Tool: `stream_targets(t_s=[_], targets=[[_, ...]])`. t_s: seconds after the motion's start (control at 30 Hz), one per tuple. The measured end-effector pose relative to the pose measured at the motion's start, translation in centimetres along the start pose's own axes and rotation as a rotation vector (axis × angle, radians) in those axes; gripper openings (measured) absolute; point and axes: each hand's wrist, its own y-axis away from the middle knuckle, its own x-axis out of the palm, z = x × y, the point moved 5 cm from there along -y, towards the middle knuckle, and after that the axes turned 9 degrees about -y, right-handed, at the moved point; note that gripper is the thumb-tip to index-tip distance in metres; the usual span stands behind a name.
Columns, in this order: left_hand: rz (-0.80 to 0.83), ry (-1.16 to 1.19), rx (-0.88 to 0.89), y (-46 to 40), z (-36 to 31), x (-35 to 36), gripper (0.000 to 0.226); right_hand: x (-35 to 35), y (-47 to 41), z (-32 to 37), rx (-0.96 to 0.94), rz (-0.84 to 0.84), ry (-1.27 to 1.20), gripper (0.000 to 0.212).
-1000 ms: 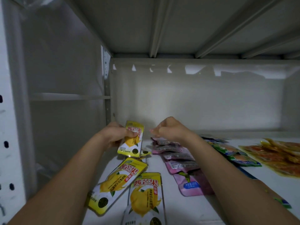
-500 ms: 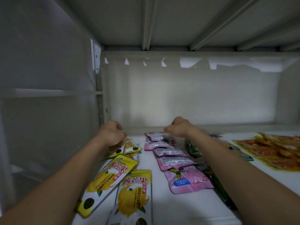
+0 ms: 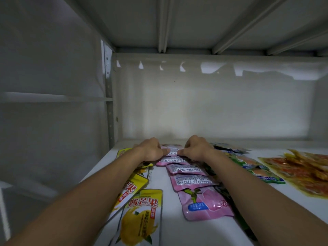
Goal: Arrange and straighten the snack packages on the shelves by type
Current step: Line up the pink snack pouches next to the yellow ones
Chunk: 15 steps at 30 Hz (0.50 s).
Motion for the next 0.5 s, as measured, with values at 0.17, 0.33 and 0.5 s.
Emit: stream_targets(t_s=[0.17, 0.33, 0.5], targets=[[-0.031, 0.189, 0.017, -0.7, 0.4, 0.3, 0.033, -0.4, 0.0, -0.3, -0.026, -0.108, -0.157, 0.058], [-0.120, 0.369, 0.031, -0.2, -0.3, -0.9, 0.021, -0.7, 0.6, -0.2, -0.030, -0.100, -0.386, 0.059], [-0.122, 0.499, 0.069, 0.8, -0.8, -1.7, 0.030, -0.5, 0.9, 0.2, -0.116, -0.031, -0.660, 0.033]])
